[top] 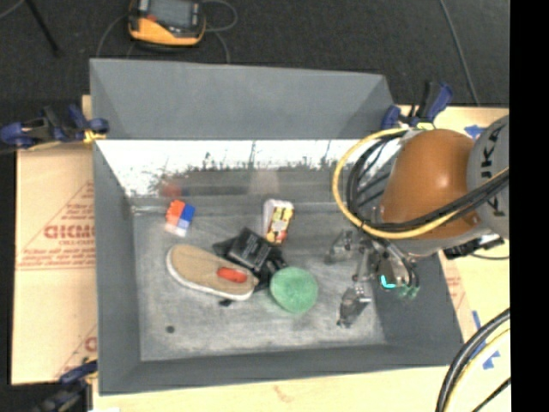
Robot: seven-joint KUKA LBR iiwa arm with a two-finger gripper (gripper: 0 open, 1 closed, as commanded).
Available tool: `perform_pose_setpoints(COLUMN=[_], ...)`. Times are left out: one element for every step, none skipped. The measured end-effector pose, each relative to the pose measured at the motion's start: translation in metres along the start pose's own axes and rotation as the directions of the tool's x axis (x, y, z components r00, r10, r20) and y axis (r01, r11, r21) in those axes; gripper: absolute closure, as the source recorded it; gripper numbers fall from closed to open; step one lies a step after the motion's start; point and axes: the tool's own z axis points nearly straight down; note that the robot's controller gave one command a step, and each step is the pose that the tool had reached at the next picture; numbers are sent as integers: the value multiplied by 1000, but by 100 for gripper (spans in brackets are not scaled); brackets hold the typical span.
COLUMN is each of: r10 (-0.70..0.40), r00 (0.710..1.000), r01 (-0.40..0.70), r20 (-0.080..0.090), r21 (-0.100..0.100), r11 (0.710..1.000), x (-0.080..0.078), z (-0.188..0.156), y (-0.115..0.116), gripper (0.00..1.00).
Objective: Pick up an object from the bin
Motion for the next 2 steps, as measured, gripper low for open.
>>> perform_pose_setpoints(r10=[-2, 54], r00=[1000, 999], r01=[2, -54], r20=[6, 4], r21=[1, -1], r11=[1000, 999], x=[-1, -11], z=[-3, 94], y=[0, 28], gripper=[0, 100])
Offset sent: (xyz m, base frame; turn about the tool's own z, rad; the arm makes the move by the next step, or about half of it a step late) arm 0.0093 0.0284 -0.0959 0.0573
